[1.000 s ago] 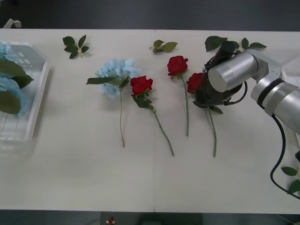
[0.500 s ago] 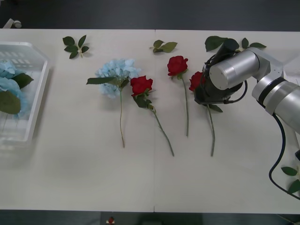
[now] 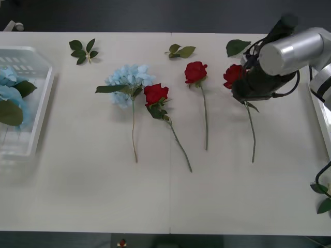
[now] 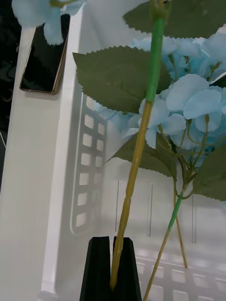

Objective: Put the red flowers into the right box and the blue flowers into the left box

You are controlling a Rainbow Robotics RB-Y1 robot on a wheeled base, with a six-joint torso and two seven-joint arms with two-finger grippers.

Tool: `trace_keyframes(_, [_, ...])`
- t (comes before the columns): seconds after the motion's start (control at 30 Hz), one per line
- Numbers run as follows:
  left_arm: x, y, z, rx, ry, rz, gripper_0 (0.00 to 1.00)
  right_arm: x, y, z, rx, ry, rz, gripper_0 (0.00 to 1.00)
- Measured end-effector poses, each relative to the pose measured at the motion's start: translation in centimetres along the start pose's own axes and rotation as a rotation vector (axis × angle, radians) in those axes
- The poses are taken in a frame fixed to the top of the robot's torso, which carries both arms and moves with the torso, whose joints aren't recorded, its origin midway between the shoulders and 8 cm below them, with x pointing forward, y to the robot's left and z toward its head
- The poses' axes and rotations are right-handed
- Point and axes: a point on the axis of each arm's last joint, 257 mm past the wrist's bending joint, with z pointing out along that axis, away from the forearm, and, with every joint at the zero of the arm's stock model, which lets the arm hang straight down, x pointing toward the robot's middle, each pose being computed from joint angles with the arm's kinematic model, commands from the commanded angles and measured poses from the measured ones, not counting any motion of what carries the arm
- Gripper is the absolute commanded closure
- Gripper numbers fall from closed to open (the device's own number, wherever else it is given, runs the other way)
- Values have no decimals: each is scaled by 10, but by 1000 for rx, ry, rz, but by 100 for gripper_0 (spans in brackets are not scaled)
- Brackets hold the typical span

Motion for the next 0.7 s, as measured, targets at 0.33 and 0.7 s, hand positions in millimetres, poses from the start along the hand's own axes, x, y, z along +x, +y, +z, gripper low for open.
trace_keyframes(0.33, [3, -1, 2, -6, 11, -54, 35, -15, -131, -75, 106, -30, 3, 100])
trace_keyframes(0.7, [14, -29, -10, 121, 73, -103, 12, -6, -250, -135, 245, -52, -79, 100])
